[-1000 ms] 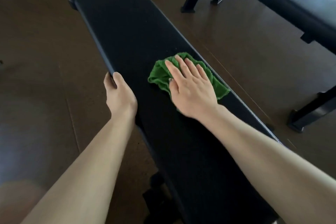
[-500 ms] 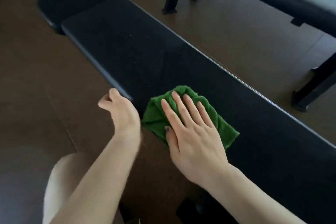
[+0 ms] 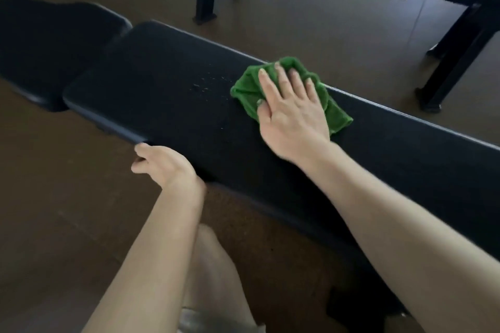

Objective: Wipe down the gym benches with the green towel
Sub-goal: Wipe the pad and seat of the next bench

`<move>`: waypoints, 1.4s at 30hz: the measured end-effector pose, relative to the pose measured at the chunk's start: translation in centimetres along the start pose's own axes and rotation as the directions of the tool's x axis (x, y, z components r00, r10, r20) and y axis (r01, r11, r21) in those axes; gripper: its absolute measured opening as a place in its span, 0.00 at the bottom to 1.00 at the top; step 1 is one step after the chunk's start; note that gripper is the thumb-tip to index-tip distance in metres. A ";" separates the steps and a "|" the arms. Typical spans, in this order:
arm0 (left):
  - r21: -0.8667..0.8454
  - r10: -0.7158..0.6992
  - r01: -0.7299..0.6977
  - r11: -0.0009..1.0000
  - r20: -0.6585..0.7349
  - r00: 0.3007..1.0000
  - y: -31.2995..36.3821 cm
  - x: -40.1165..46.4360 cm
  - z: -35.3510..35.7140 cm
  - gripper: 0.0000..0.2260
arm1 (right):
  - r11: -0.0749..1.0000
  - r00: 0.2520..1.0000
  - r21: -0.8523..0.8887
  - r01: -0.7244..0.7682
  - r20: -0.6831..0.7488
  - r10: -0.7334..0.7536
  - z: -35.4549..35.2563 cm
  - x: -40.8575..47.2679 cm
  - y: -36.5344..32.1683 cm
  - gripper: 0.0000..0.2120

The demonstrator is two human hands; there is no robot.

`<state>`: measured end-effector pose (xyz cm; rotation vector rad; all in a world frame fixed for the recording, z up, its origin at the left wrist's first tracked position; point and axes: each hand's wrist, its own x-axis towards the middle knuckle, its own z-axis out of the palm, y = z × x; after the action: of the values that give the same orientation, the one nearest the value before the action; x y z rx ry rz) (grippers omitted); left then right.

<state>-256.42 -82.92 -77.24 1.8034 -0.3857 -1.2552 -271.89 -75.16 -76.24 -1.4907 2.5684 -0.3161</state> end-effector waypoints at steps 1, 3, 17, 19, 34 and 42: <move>0.000 -0.011 0.011 1.000 -0.006 1.000 0.2 0.5 0.3 0.22 | 0.999 0.999 0.005 0.051 -0.019 -0.050 0.3 -2.7 -1.2 0.30; 0.009 -0.016 0.016 1.000 -0.013 1.000 0.3 0.9 0.5 0.23 | 0.987 0.987 0.023 0.162 0.008 -0.162 0.8 -7.8 -3.4 0.29; -0.040 -0.018 0.017 0.999 -0.017 1.000 0.3 0.2 0.6 0.20 | 0.995 0.994 -0.050 0.083 0.070 -0.079 0.1 6.5 -2.3 0.28; -0.042 -0.018 0.017 0.999 -0.021 1.000 0.4 0.3 0.5 0.19 | 0.997 0.995 -0.019 0.074 0.063 -0.072 0.3 4.4 -3.1 0.28; -0.063 -0.010 0.012 0.998 0.031 0.999 0.4 0.2 0.4 0.18 | 0.989 0.990 -0.051 0.136 0.047 -0.133 0.1 2.4 -1.2 0.28; -0.044 -0.029 0.032 0.999 0.052 0.998 0.6 0.3 0.2 0.20 | 0.997 0.997 -0.013 0.076 0.013 -0.076 0.6 -6.9 -3.4 0.28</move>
<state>-256.33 -83.51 -76.99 1.7475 -0.3568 -1.3236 -265.53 -70.89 -75.80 -1.5932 2.5132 -0.2976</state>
